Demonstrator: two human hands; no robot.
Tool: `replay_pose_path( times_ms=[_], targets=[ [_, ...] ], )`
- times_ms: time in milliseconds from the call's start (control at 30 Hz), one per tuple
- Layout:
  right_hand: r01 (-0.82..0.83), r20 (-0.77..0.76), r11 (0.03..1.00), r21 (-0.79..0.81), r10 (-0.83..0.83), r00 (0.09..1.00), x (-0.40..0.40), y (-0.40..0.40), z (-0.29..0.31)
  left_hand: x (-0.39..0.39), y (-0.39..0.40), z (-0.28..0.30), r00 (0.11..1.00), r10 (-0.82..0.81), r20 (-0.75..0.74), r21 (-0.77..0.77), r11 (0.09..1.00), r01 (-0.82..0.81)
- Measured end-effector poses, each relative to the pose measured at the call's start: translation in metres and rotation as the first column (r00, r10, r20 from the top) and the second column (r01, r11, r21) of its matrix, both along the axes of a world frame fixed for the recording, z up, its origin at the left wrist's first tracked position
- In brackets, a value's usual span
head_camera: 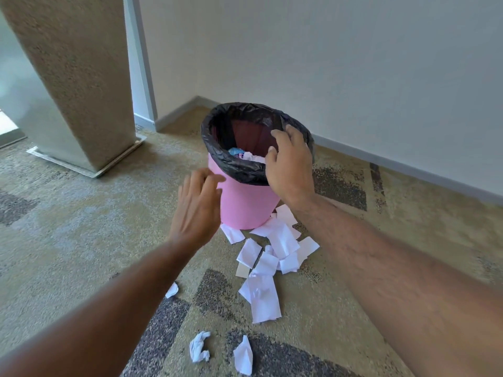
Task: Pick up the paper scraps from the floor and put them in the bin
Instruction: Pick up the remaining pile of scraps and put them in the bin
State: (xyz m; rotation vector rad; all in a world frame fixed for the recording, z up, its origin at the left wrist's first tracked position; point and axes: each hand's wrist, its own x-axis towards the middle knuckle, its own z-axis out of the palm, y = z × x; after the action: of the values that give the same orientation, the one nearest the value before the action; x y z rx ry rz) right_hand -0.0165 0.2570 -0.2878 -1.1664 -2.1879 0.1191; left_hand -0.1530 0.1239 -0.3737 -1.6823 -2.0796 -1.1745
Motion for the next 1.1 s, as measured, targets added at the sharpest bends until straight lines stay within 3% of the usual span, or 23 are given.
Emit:
replay_pose_path(
  times_ms=[133,267,400,500,633,767,933,1100],
  targets=[
    [-0.105,0.01,0.966,0.238,0.106,0.994,0.022,-0.031,-0.024,-0.006,-0.033,-0.049,0.998,-0.059,-0.001,-0.225,0.973,0.057],
    [-0.229,0.143,0.922,0.312,0.193,0.971,0.048,-0.067,-0.06,-0.015,-0.059,-0.09,0.995,-0.006,0.104,-0.646,0.76,0.072],
    [-0.303,0.358,0.948,0.099,0.25,0.9,0.071,-0.095,-0.113,-0.02,-0.077,-0.105,0.998,0.061,0.029,-0.883,0.47,-0.003],
    [-0.22,0.492,0.958,-0.183,0.283,0.824,0.083,-0.109,-0.143,-0.019,-0.084,-0.111,0.998,0.068,0.009,-0.931,0.365,-0.016],
    [-0.022,0.57,0.891,-0.454,0.309,0.761,0.091,-0.122,-0.166,-0.014,-0.087,-0.112,0.997,0.075,0.009,-0.926,0.377,-0.02],
    [0.098,0.609,0.816,-0.57,0.34,0.717,0.091,-0.131,-0.184,0.003,-0.088,-0.106,0.999,0.027,0.041,-0.89,0.456,0.024],
    [0.116,0.67,0.833,-0.541,0.343,0.659,0.089,-0.144,-0.195,0.018,-0.092,-0.107,0.994,-0.057,0.092,-0.846,0.521,0.108],
    [0.034,0.627,0.875,-0.483,0.318,0.711,0.093,-0.153,-0.196,0.027,-0.095,-0.119,0.914,-0.281,0.291,-0.777,0.489,0.398]
  ],
)
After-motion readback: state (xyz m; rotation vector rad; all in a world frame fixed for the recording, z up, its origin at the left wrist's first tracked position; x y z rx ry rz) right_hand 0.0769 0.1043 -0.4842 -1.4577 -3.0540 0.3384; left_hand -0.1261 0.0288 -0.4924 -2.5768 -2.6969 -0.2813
